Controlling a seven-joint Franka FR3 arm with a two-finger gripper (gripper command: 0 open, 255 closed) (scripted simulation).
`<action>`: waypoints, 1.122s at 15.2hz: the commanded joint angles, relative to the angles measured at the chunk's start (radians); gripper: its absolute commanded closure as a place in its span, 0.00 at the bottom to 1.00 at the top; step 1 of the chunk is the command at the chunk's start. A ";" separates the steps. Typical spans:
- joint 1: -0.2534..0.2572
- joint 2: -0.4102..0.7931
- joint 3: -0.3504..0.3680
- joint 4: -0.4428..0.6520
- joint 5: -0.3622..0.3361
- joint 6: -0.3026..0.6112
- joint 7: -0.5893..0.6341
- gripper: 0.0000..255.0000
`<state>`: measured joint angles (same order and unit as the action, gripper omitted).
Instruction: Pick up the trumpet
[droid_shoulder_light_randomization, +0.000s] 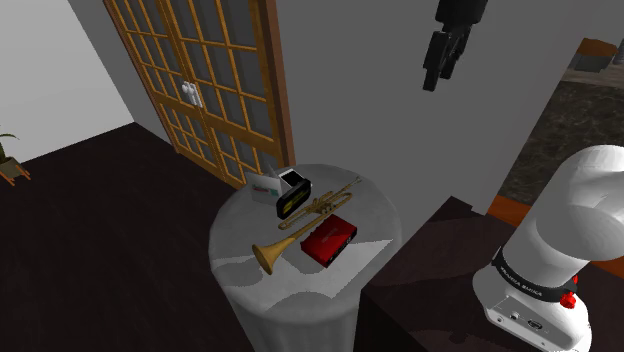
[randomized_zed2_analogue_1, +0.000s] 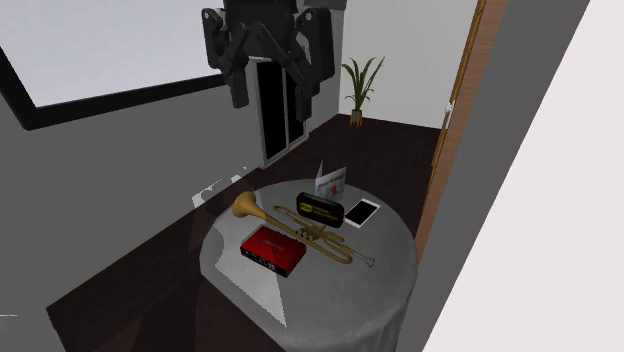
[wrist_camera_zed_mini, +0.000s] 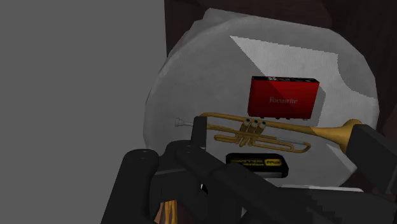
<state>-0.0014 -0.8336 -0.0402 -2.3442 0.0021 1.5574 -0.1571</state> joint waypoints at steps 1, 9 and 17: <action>0.000 0.000 0.000 0.000 0.000 0.000 0.000 0.00; 0.016 0.311 0.063 0.043 0.029 0.120 0.083 0.00; 0.031 0.648 0.108 0.151 0.040 0.199 0.161 0.00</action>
<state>0.0256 -0.2471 0.0594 -2.2224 0.0396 1.7431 -0.0122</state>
